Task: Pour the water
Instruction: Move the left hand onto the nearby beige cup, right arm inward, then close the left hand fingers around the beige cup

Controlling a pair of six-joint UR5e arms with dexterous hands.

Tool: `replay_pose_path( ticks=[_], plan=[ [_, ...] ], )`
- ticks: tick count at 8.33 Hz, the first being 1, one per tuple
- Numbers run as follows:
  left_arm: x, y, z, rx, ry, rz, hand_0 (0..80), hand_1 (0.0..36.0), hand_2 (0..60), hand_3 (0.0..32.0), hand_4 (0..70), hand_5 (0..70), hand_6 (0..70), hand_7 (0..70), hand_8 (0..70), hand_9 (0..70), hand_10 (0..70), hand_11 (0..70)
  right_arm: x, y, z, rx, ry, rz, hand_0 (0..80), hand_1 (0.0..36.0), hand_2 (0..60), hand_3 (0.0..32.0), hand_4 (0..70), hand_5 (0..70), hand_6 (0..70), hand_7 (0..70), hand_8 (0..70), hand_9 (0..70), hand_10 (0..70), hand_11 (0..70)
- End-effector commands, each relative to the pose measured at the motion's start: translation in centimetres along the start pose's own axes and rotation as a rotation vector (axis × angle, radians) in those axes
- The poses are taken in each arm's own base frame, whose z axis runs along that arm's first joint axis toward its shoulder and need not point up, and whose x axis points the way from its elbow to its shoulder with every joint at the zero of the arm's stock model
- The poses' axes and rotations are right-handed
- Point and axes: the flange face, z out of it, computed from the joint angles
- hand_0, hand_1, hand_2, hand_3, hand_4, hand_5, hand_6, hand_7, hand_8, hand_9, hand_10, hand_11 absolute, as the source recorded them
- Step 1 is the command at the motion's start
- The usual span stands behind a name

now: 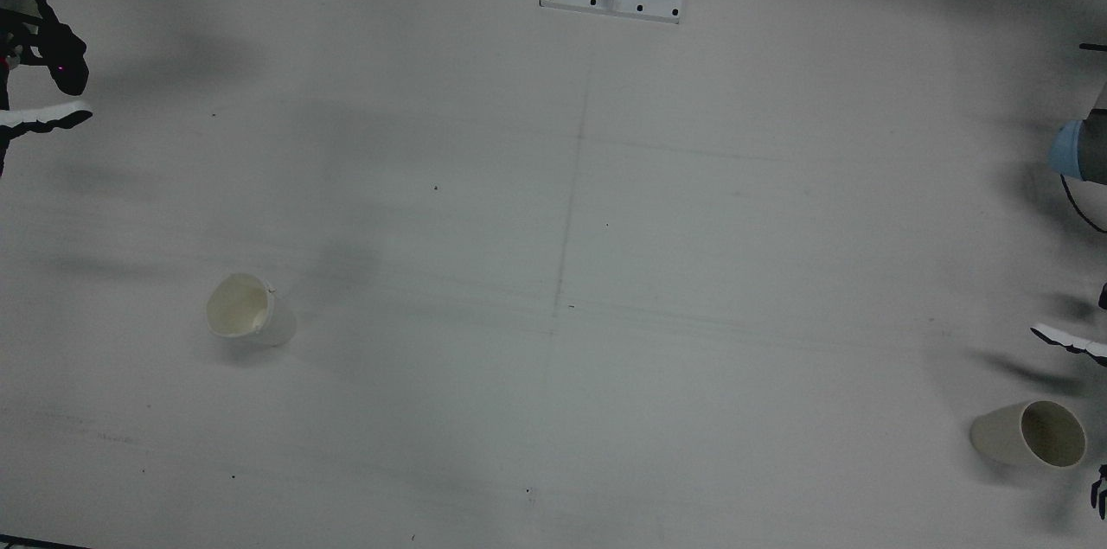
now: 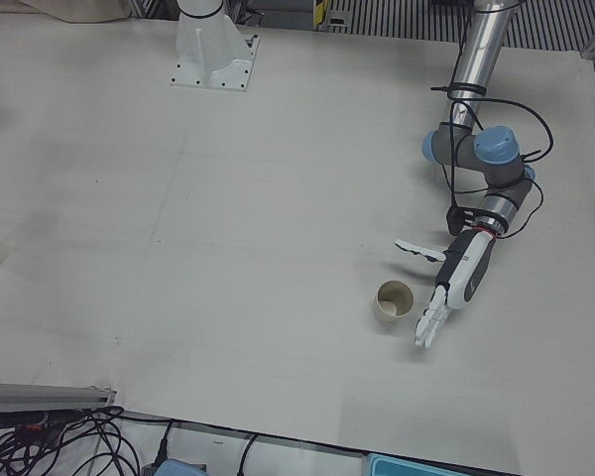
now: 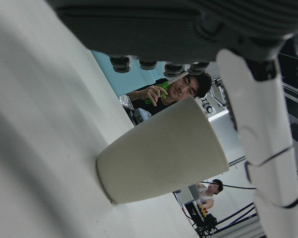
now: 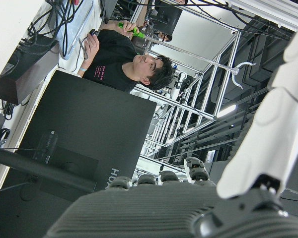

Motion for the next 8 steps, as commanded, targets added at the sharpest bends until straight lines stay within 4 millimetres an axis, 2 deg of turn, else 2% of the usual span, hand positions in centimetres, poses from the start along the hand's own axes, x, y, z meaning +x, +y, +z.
replay_pose_path(
  ticks=[1,4,5,6,8],
  plan=[
    [-0.76,0.96,3.28,-0.002,-0.002,0.001,50.0,18.8,3.2,2.6,0.0,3.9,1.5,2.0,0.0,0.0,2.1,5.1,1.08,0.21,-0.02,-0.002,0.018,0.002,46.8,11.6,1.1,0.0,3.1,8.9,2.6,2.1,0.0,0.0,0.0,0.0],
    [-1.42,0.69,3.92,0.018,-0.021,0.008,50.8,19.9,4.3,1.8,0.0,7.1,1.9,2.7,0.0,0.0,2.2,5.4,1.16,0.16,-0.05,0.0,0.017,0.001,46.7,11.5,1.2,0.0,3.6,9.1,3.0,2.7,0.0,0.0,0.0,0.0],
    [-1.45,0.61,3.86,0.021,-0.022,0.009,50.0,19.0,3.6,3.2,0.0,7.4,1.1,2.1,0.0,0.0,2.0,5.0,1.24,0.19,-0.06,0.0,0.018,0.0,46.6,11.5,1.2,0.0,3.2,9.2,3.0,2.3,0.0,0.0,0.0,0.0],
    [-1.45,0.61,3.85,0.021,-0.022,0.009,50.3,19.1,3.5,2.0,0.0,7.6,0.8,1.6,0.0,0.0,1.8,4.7,1.24,0.19,-0.06,0.0,0.018,0.002,46.6,11.3,1.2,0.0,3.3,9.3,3.1,2.9,0.0,0.0,0.0,0.0],
    [-1.49,0.51,3.76,0.026,-0.026,0.01,50.9,20.0,3.8,1.6,0.0,9.6,1.2,2.0,0.0,0.0,2.1,5.1,1.37,0.31,-0.06,-0.003,0.021,0.003,46.4,10.9,1.0,0.0,2.8,9.1,3.0,2.5,0.0,0.0,0.0,0.0]
  ],
)
